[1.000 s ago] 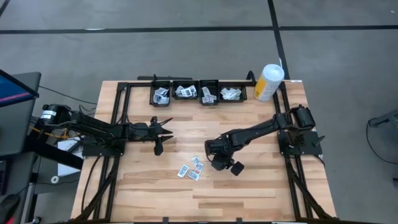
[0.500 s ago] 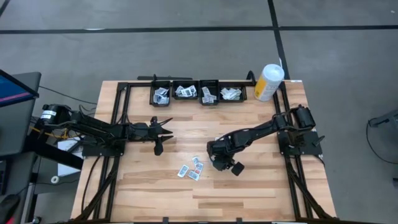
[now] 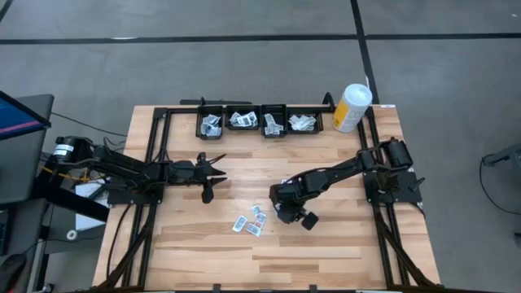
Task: Pick & Place First Aid Supplies
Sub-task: Put the orange ointment pack into the middle right black bin
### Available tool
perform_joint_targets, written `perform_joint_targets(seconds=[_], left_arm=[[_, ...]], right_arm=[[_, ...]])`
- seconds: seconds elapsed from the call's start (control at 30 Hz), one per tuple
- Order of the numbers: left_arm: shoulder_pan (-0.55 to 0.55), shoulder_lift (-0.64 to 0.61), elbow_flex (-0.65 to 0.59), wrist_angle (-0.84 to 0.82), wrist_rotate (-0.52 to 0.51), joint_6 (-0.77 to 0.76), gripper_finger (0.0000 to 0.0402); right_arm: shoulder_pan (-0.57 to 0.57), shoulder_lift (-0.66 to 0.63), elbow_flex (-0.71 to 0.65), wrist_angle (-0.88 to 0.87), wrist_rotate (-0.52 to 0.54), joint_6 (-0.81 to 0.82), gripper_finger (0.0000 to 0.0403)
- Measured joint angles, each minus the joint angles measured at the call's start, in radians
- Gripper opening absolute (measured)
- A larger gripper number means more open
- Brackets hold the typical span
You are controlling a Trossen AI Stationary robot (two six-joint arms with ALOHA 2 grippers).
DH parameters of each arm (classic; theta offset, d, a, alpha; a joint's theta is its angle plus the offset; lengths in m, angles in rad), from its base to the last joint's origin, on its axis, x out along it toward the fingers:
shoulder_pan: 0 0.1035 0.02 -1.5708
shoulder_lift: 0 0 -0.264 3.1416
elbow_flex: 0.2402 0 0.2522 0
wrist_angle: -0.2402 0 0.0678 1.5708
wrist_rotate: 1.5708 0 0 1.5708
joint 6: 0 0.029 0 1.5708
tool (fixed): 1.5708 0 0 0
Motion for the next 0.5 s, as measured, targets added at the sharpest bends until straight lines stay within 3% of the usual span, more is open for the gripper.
perform_joint_targets(seconds=[0.5], left_arm=[[0.000,0.000,0.000,0.000,0.000,0.000,0.0088]], right_arm=[[0.000,0.000,0.010,0.023,0.023,0.000,0.0066]])
